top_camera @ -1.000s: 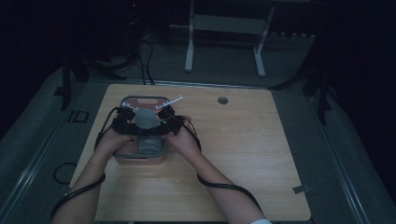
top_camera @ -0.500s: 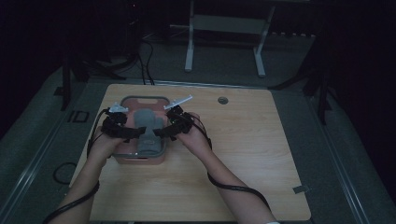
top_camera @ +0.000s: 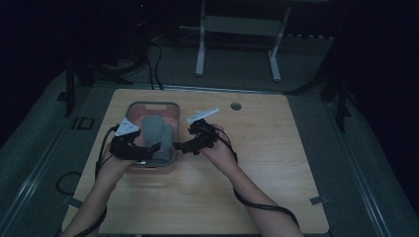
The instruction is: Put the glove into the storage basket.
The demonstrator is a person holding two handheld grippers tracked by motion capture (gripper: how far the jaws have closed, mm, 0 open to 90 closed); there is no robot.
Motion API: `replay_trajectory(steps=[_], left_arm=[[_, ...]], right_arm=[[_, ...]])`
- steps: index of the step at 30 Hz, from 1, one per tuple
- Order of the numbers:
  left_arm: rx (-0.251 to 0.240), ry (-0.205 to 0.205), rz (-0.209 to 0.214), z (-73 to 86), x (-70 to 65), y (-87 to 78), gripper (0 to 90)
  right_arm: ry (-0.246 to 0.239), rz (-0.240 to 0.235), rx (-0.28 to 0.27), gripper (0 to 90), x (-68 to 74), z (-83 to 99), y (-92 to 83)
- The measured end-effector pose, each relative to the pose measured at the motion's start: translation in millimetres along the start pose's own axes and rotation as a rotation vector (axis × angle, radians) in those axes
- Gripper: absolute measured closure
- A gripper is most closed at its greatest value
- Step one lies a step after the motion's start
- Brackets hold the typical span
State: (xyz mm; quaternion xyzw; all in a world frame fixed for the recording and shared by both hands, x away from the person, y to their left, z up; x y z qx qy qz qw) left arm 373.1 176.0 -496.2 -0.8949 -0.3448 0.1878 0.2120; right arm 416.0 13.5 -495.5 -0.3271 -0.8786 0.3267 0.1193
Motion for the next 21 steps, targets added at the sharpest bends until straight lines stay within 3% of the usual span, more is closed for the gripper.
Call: replay_trajectory(steps=[6,16,21], left_arm=[[0.008,0.019,0.055,4.6,-21.9,10.2,8.6],[-0.021,0.069,0.138,6.4,-57.4,16.1,8.7],[-0.023,0.104,0.193,9.1,-79.8,27.8,8.7]], right_arm=[[-0.05,0.014,-0.013,15.1,-4.7,19.2,-22.3],[-0.074,0.019,-0.031,15.1,-16.3,50.6,-56.1],[-0.08,0.029,-0.034,15.0,-23.4,70.9,-68.8]])
Point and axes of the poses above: each handheld gripper's, and its own axes: y roughly forward along the jaws, z roughly out of its underside, x roughly to its left, the point moved 7 cm from there along y, roughly forward along the jaws, and after that the axes turned 14 degrees about z, right-handed, at the moved point
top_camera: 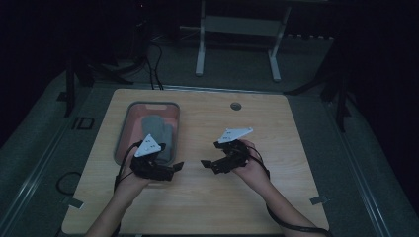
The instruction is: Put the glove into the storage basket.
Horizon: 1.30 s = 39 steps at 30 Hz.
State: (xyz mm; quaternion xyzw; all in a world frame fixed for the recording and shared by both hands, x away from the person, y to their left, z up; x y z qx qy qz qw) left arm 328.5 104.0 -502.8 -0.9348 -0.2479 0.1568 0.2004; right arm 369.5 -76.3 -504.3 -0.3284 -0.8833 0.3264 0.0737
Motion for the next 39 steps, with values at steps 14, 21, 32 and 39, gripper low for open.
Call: replay_trajectory(steps=[14,21,32,39], left_arm=[[0.057,0.101,0.134,17.1,-43.2,51.1,8.7],[0.091,0.1,0.172,33.3,-51.1,74.5,8.7],[0.134,0.116,0.183,51.3,-57.4,95.0,8.7],[0.109,0.118,0.18,55.4,-62.0,101.8,8.6]], right_arm=[[0.031,0.029,0.014,14.9,-29.1,68.2,-32.1],[0.041,0.026,0.021,14.9,-37.0,101.0,-41.0],[0.077,0.045,0.039,14.5,-50.4,145.4,-53.0],[0.128,0.094,0.004,14.5,-62.8,167.8,-66.8]])
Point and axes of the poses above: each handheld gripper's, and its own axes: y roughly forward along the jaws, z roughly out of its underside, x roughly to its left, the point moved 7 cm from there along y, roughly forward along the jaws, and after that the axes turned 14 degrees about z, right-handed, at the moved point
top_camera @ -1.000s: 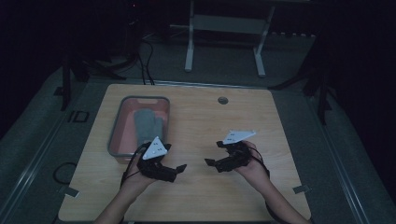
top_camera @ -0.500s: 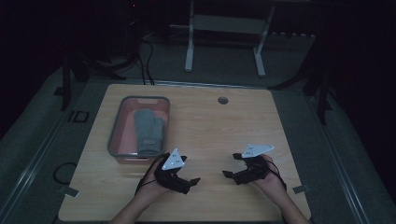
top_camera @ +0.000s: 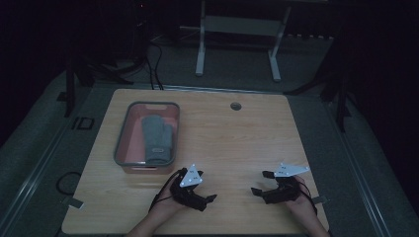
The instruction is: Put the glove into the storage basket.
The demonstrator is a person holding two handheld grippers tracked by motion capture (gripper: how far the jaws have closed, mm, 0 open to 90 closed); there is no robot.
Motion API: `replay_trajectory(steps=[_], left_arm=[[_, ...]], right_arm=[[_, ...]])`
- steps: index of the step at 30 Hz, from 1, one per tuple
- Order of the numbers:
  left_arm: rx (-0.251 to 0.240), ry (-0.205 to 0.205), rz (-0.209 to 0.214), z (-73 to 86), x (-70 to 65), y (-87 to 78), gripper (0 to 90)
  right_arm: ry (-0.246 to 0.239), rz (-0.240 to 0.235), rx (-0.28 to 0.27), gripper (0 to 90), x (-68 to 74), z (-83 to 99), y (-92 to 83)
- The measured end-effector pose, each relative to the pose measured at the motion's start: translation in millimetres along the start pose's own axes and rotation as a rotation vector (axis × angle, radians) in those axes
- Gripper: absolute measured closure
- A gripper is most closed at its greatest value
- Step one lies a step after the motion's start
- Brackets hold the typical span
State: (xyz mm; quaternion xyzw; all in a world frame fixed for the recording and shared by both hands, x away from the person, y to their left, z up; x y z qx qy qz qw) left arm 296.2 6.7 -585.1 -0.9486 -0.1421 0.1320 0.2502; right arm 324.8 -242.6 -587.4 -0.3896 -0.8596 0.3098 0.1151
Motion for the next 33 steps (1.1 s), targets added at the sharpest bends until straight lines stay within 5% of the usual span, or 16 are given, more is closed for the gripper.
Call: replay_trajectory(steps=[7,15,33], left_arm=[[0.011,-0.01,-0.003,4.0,-0.6,6.9,8.6],[-0.066,-0.018,-0.026,2.7,2.9,8.5,8.6],[-0.065,-0.026,-0.018,7.4,3.6,9.6,8.6]], right_arm=[[0.04,0.034,-0.008,14.5,-14.1,13.8,-9.1],[0.097,0.081,-0.018,14.5,-29.7,26.5,-14.3],[0.107,0.112,-0.025,14.6,-36.9,29.1,-12.2]])
Point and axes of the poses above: each handheld gripper's, and its own axes: y roughly forward along the jaws, z roughly out of its underside, x roughly to its left, the point moved 7 cm from there along y, roughly forward along the jaws, and after that the axes turned 14 degrees about z, right-handed, at the moved point
